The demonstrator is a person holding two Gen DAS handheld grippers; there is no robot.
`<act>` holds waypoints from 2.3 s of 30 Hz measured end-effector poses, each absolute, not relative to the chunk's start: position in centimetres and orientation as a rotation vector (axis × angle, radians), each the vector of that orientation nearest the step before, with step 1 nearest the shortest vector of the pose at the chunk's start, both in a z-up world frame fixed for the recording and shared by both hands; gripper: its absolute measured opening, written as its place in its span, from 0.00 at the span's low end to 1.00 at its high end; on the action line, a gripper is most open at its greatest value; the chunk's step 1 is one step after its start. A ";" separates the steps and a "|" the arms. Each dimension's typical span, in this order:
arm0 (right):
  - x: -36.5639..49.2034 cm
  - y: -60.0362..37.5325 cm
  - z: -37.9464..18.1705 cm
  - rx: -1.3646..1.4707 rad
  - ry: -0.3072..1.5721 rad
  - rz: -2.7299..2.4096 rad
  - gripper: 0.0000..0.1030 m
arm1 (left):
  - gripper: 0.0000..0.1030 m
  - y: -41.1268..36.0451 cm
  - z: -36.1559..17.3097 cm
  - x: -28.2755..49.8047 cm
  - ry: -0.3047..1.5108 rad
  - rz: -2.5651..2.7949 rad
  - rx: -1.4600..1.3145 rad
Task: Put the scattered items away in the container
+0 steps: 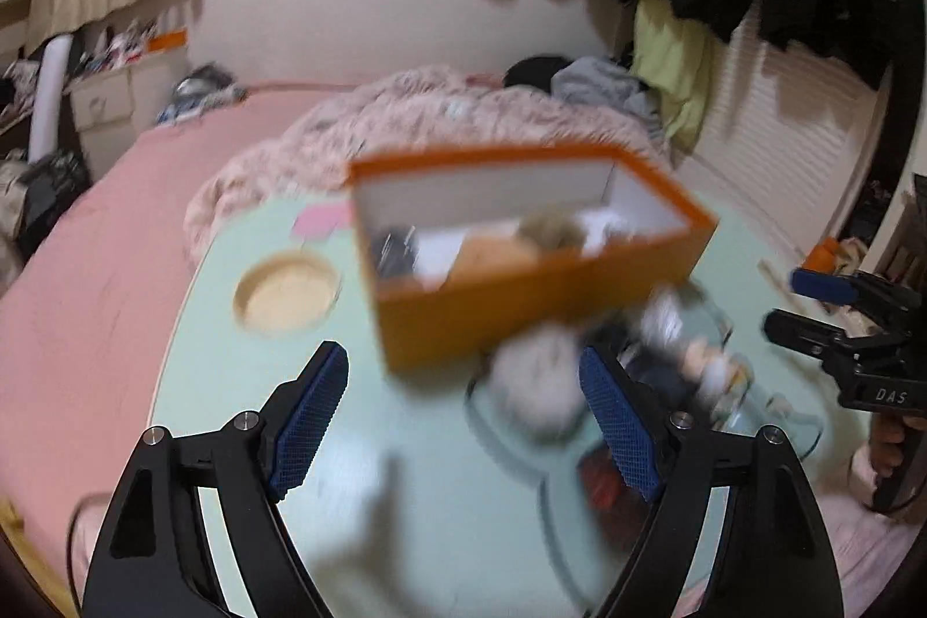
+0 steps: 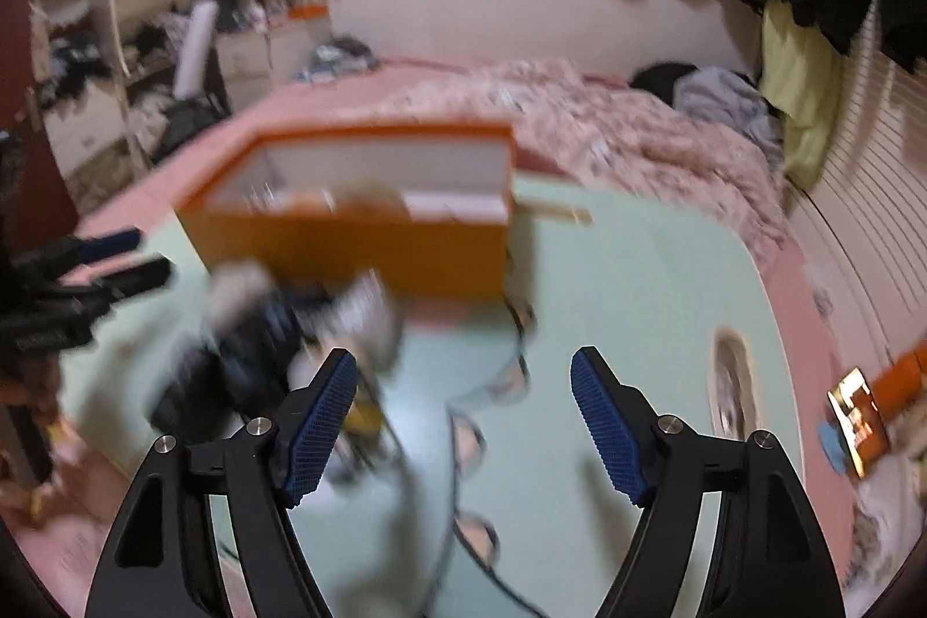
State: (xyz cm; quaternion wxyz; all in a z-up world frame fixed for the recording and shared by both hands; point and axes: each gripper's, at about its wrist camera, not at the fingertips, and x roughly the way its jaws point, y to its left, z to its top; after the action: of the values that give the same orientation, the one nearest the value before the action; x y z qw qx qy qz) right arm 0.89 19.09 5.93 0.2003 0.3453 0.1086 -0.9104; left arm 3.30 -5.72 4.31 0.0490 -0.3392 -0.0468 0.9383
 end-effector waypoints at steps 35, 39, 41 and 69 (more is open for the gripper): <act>1.8 19.5 0.7 1.097 0.327 -2.550 0.99 | 0.83 -5.1 -0.4 3.1 -0.072 2.889 -1.146; 1.8 19.5 0.7 1.097 0.327 -2.549 0.99 | 0.83 -5.1 -0.5 3.1 -0.072 2.890 -1.146; 1.8 19.5 0.7 1.097 0.326 -2.549 0.99 | 0.83 -5.1 -0.5 3.1 -0.072 2.890 -1.146; 3.5 20.4 3.4 0.896 0.154 -2.540 0.69 | 0.83 -5.0 -0.5 3.2 -0.074 2.890 -1.144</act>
State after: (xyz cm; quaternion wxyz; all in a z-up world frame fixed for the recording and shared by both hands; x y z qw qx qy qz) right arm 3.51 20.44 3.41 0.2202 0.3239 0.0558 -0.9184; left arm 3.19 -4.98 -0.49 0.0165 -0.3679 -0.0239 0.9294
